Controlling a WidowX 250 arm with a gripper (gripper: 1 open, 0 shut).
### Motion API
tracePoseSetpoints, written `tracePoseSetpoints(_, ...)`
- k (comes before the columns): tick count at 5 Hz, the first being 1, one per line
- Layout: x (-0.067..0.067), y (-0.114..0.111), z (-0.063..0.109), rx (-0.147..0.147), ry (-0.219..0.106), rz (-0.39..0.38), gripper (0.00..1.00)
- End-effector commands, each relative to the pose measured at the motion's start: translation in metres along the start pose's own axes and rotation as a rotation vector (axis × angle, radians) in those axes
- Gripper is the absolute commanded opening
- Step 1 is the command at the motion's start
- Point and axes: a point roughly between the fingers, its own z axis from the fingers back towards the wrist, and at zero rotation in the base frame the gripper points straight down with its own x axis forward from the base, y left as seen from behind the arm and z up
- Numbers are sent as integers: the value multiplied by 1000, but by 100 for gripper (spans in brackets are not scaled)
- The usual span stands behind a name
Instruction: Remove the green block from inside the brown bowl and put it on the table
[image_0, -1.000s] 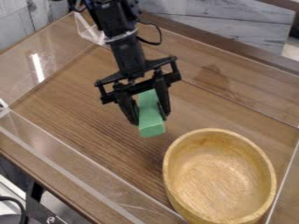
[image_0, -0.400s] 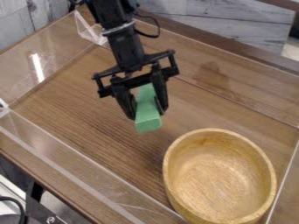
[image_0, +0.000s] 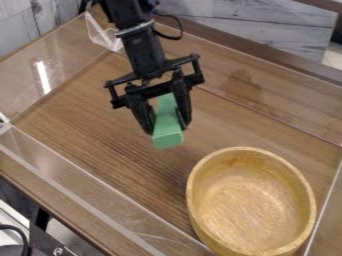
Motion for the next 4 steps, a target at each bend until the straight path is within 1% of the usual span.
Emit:
tracePoseSetpoints(1, 5, -3, 16, -12, -42, -33, 0)
tracePoseSetpoints(4, 5, -5, 18, -11, -18, -99, 0)
